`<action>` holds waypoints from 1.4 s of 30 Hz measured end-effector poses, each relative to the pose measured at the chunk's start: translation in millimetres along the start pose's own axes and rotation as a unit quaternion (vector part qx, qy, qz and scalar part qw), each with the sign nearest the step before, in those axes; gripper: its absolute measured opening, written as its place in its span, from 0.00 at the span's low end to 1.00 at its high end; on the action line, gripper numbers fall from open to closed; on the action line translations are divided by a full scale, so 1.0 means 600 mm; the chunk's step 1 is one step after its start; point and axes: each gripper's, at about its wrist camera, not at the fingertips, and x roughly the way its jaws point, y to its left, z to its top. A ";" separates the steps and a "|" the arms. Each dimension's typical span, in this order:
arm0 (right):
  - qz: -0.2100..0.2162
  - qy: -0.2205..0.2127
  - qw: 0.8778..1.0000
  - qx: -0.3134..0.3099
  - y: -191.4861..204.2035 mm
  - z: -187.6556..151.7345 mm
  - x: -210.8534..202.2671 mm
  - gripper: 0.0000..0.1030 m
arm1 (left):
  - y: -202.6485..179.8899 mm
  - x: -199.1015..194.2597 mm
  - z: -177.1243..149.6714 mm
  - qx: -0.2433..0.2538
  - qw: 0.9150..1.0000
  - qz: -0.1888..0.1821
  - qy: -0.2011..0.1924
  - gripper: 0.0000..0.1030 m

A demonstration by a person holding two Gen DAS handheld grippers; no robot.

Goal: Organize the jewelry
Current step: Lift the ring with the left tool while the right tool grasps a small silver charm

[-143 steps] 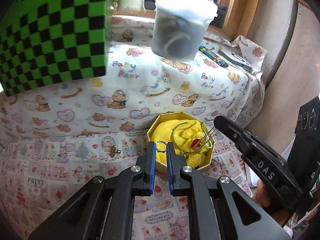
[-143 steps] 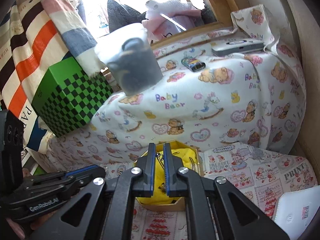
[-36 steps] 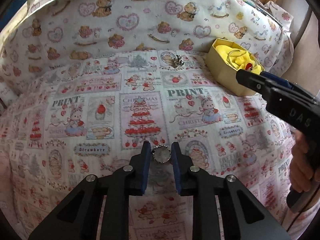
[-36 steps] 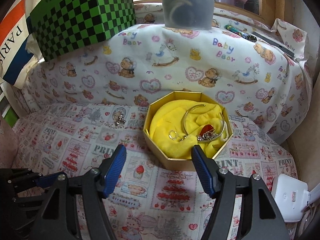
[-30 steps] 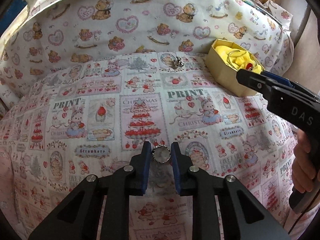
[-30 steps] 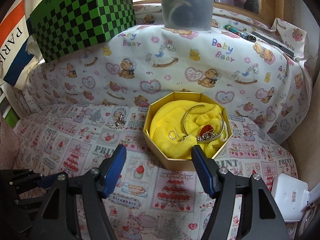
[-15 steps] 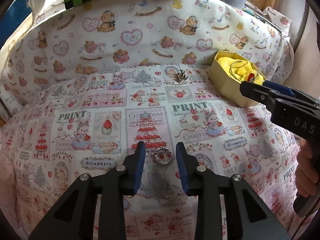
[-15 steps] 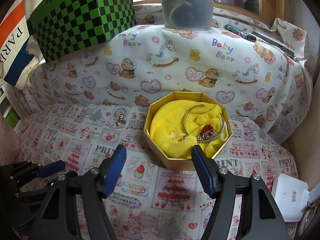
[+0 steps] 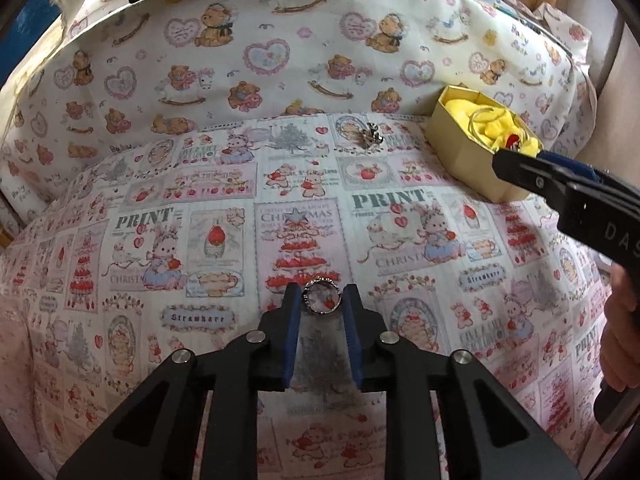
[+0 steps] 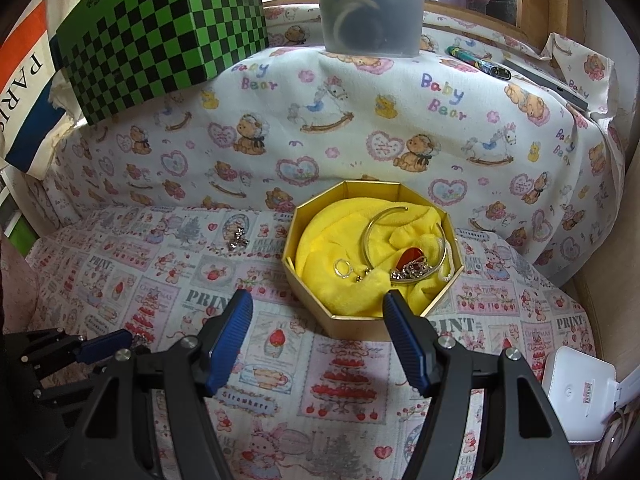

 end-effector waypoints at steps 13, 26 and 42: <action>0.005 -0.005 1.000 0.003 -0.001 0.001 -0.003 0.63 | 0.016 -0.018 0.011 -0.003 0.998 -0.023 -0.066 0.18; 0.063 -0.016 0.998 -0.021 0.030 0.011 -0.017 0.47 | 0.090 -0.026 0.025 -0.069 0.991 -0.029 -0.112 0.18; 0.026 0.075 0.996 -0.027 0.136 0.093 0.101 0.21 | 0.149 -0.049 0.035 -0.108 0.983 -0.028 -0.145 0.18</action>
